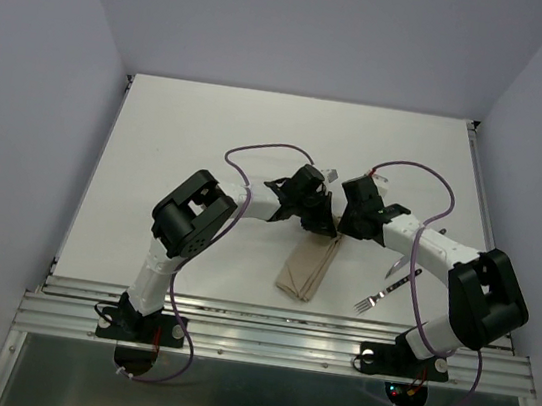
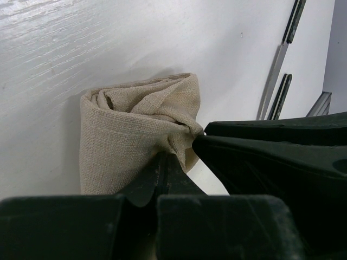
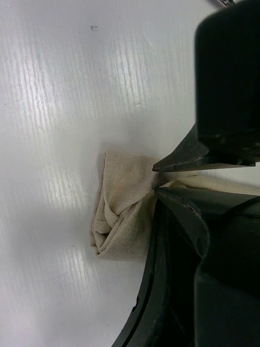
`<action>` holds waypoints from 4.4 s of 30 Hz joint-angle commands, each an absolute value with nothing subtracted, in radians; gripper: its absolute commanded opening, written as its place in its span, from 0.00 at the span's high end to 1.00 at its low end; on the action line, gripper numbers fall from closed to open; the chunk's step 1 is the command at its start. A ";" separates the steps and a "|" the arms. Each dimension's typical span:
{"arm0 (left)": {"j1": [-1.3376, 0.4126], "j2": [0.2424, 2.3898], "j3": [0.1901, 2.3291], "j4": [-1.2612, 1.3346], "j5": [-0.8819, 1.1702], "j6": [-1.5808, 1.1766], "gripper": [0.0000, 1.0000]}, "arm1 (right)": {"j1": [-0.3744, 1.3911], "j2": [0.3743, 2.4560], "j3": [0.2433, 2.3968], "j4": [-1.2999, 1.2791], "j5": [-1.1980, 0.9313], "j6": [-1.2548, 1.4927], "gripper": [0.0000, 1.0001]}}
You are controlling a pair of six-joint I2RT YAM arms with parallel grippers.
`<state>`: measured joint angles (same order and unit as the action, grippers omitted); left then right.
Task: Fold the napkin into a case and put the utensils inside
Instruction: Stuff the top corner of the smaller-rectangle-folded napkin into the folded napkin, then smooth out the smaller rectangle-folded napkin at the center of the board.
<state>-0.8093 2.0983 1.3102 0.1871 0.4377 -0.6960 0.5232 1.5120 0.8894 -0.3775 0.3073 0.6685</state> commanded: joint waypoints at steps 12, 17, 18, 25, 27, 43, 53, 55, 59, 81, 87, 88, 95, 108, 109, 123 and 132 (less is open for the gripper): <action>-0.804 2.072 1.345 0.206 0.453 -0.683 1.00 | 0.515 1.551 0.933 -0.341 0.353 0.657 0.91; -0.802 2.057 1.342 0.215 0.468 -0.689 1.00 | 0.515 1.523 0.927 -0.338 0.350 0.661 0.99; -0.801 2.056 1.341 0.219 0.471 -0.693 1.00 | 0.515 1.516 0.922 -0.336 0.345 0.661 0.99; -0.798 2.068 1.351 0.236 0.483 -0.706 1.00 | 0.515 1.473 0.914 -0.327 0.311 0.658 0.99; -0.796 2.077 1.359 0.236 0.491 -0.706 1.00 | 0.515 1.467 0.916 -0.327 0.298 0.658 0.99; -0.795 2.077 1.368 0.264 0.489 -0.718 1.00 | 0.515 1.462 0.894 -0.314 0.267 0.666 0.99; -0.792 2.169 1.477 0.229 0.488 -0.701 1.00 | 0.515 1.465 0.905 -0.311 0.245 0.664 0.99; -0.792 2.178 1.486 0.239 0.479 -0.716 1.00 | 0.515 1.462 0.904 -0.308 0.233 0.667 0.99; -0.792 2.180 1.474 0.278 0.462 -0.755 1.00 | 0.515 1.463 0.891 -0.302 0.219 0.673 0.99; -0.793 2.045 1.295 0.310 0.500 -0.825 1.00 | 0.515 1.517 0.888 -0.319 0.314 0.721 0.99; -0.795 2.011 1.282 0.253 0.460 -0.795 1.00 | 0.515 1.519 0.893 -0.322 0.316 0.719 0.99; -0.795 2.008 1.284 0.246 0.457 -0.789 1.00 | 0.515 1.519 0.893 -0.324 0.316 0.719 0.99; -0.795 1.979 1.244 0.222 0.451 -0.769 1.00 | 0.515 1.523 0.894 -0.328 0.316 0.719 0.99; -0.802 2.092 1.293 0.216 0.512 -0.727 1.00 | 0.515 1.554 0.914 -0.325 0.302 0.724 0.99; -0.802 2.097 1.298 0.215 0.511 -0.724 1.00 | 0.515 1.557 0.913 -0.322 0.302 0.724 0.99; -0.804 2.010 1.244 0.245 0.520 -0.675 1.00 | 0.515 1.657 0.900 -0.311 0.310 0.747 0.85; -0.804 1.810 1.247 0.037 0.410 -0.591 1.00 | 0.515 1.482 0.926 -0.356 0.299 0.730 0.64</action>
<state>-0.7975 1.9274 1.2373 0.1089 0.4606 -0.6445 0.5117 1.5730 0.9005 -0.3317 0.2886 0.7364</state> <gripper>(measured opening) 0.025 0.351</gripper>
